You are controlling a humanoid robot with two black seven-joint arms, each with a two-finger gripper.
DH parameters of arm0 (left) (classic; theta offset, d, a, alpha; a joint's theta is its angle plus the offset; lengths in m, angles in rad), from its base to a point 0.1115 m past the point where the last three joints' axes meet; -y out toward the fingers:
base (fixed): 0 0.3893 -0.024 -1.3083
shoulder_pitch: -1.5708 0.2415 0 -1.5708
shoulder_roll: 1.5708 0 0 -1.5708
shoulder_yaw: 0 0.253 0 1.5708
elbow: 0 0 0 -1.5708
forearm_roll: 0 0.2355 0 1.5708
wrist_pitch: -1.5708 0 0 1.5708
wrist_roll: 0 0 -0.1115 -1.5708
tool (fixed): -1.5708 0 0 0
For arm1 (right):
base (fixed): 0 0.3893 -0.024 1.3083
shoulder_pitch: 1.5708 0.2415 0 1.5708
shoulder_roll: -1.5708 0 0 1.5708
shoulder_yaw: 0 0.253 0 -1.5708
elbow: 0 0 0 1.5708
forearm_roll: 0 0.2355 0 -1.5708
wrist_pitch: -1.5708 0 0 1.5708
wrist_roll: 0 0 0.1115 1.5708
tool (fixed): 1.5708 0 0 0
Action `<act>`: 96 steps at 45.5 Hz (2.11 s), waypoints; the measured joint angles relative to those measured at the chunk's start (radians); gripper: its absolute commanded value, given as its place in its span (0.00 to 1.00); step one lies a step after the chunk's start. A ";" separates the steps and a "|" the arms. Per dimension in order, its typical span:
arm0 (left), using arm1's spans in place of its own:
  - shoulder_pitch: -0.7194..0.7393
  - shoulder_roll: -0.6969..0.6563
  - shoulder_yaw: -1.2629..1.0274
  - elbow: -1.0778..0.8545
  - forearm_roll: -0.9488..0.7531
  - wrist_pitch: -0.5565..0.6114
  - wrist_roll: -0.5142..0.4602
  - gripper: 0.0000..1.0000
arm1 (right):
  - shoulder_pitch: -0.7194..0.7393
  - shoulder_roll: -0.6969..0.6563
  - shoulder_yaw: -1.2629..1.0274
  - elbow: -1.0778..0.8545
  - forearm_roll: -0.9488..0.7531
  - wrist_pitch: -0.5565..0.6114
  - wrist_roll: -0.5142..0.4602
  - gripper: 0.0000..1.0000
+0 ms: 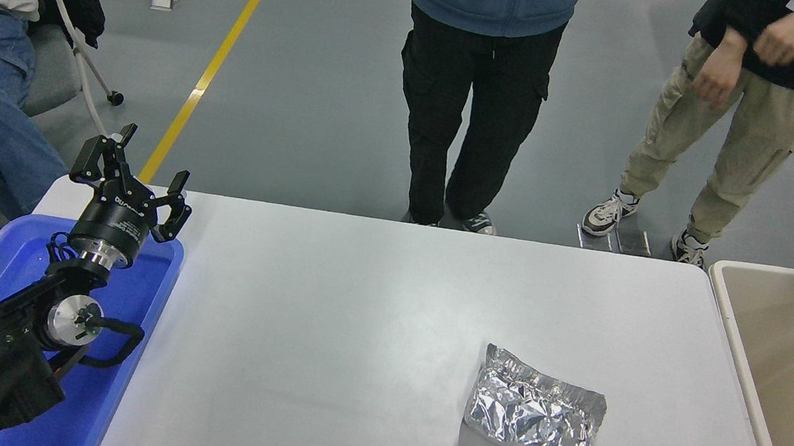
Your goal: Dispose of the paper cup in the dustbin
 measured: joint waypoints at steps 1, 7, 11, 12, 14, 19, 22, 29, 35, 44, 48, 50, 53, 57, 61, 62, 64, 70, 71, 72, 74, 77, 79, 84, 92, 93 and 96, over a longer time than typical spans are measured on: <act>0.000 0.000 0.000 0.000 0.000 0.000 0.000 1.00 | -0.009 0.007 0.015 -0.004 0.009 -0.005 -0.010 0.00; -0.001 0.000 0.000 0.000 0.000 0.000 0.000 1.00 | -0.056 0.056 0.126 -0.025 0.050 -0.053 -0.071 0.00; -0.001 0.000 0.000 0.000 0.000 0.000 0.000 1.00 | -0.079 0.093 0.191 -0.035 0.068 -0.098 -0.104 0.00; -0.001 0.000 0.000 0.001 0.000 0.000 0.000 1.00 | -0.083 0.102 0.204 -0.036 0.071 -0.109 -0.110 0.00; -0.001 -0.001 0.000 0.001 0.000 0.000 0.000 1.00 | -0.090 0.119 0.223 -0.038 0.075 -0.131 -0.119 0.00; -0.001 -0.001 0.000 0.001 0.000 0.000 0.000 1.00 | -0.103 0.172 0.265 -0.044 0.085 -0.199 -0.138 0.00; -0.001 -0.001 0.000 0.001 0.000 0.000 0.000 1.00 | -0.109 0.200 0.280 -0.046 0.089 -0.234 -0.146 0.00; -0.002 -0.001 0.000 0.001 0.000 0.000 0.000 1.00 | -0.116 0.252 0.312 -0.048 0.093 -0.292 -0.155 0.00; -0.001 -0.001 0.000 0.001 0.000 0.000 -0.001 1.00 | -0.123 0.282 0.334 -0.056 0.096 -0.320 -0.159 0.00; -0.001 -0.002 0.000 0.001 0.000 0.000 -0.001 1.00 | -0.142 0.310 0.349 -0.075 0.098 -0.336 -0.161 0.00; -0.001 -0.002 0.000 0.001 0.000 0.000 -0.001 1.00 | -0.155 0.315 0.354 -0.081 0.098 -0.340 -0.159 0.00; -0.001 -0.002 0.000 0.001 0.000 0.000 -0.001 1.00 | -0.160 0.317 0.356 -0.082 0.098 -0.342 -0.158 0.00; -0.001 -0.002 0.000 0.001 0.000 0.000 -0.001 1.00 | -0.168 0.319 0.358 -0.086 0.098 -0.344 -0.157 0.00; -0.001 -0.002 0.000 0.001 0.000 0.000 -0.001 1.00 | -0.175 0.322 0.361 -0.093 0.098 -0.345 -0.156 0.00; -0.001 -0.002 0.000 0.001 0.000 0.000 -0.001 1.00 | -0.183 0.324 0.367 -0.098 0.099 -0.346 -0.156 0.00; -0.001 -0.002 0.000 0.001 0.000 0.000 -0.001 1.00 | -0.186 0.325 0.369 -0.099 0.099 -0.346 -0.156 0.00; -0.001 -0.002 0.000 0.001 0.000 0.000 -0.001 1.00 | -0.190 0.325 0.372 -0.100 0.099 -0.346 -0.156 0.00; -0.001 -0.002 0.000 0.001 0.000 0.000 -0.001 1.00 | -0.202 0.327 0.379 -0.103 0.099 -0.346 -0.155 0.00; -0.001 -0.002 0.000 0.001 0.000 0.000 -0.001 1.00 | -0.204 0.327 0.381 -0.103 0.099 -0.346 -0.155 0.00; -0.001 -0.002 0.000 0.001 0.000 0.000 -0.001 1.00 | -0.205 0.328 0.382 -0.104 0.099 -0.346 -0.154 0.00; -0.001 -0.002 0.000 0.001 0.000 0.000 -0.001 1.00 | -0.209 0.328 0.385 -0.104 0.100 -0.346 -0.154 0.00; -0.002 -0.002 0.000 0.001 0.000 0.000 -0.001 1.00 | -0.213 0.328 0.392 -0.105 0.100 -0.345 -0.154 0.19; -0.001 -0.002 0.000 0.001 0.000 0.000 -0.001 1.00 | -0.215 0.328 0.396 -0.105 0.100 -0.345 -0.154 0.53; -0.001 -0.002 0.000 0.001 0.000 0.000 -0.001 1.00 | -0.221 0.329 0.408 -0.106 0.100 -0.345 -0.154 1.00; -0.001 -0.002 0.000 0.001 0.000 0.000 -0.001 1.00 | -0.225 0.329 0.417 -0.106 0.100 -0.340 -0.154 1.00; -0.001 -0.002 0.000 0.001 0.000 0.000 -0.001 1.00 | -0.226 0.329 0.418 -0.106 0.100 -0.340 -0.154 1.00; -0.001 -0.002 0.000 0.001 0.000 0.000 -0.001 1.00 | -0.226 0.328 0.420 -0.106 0.099 -0.339 -0.154 1.00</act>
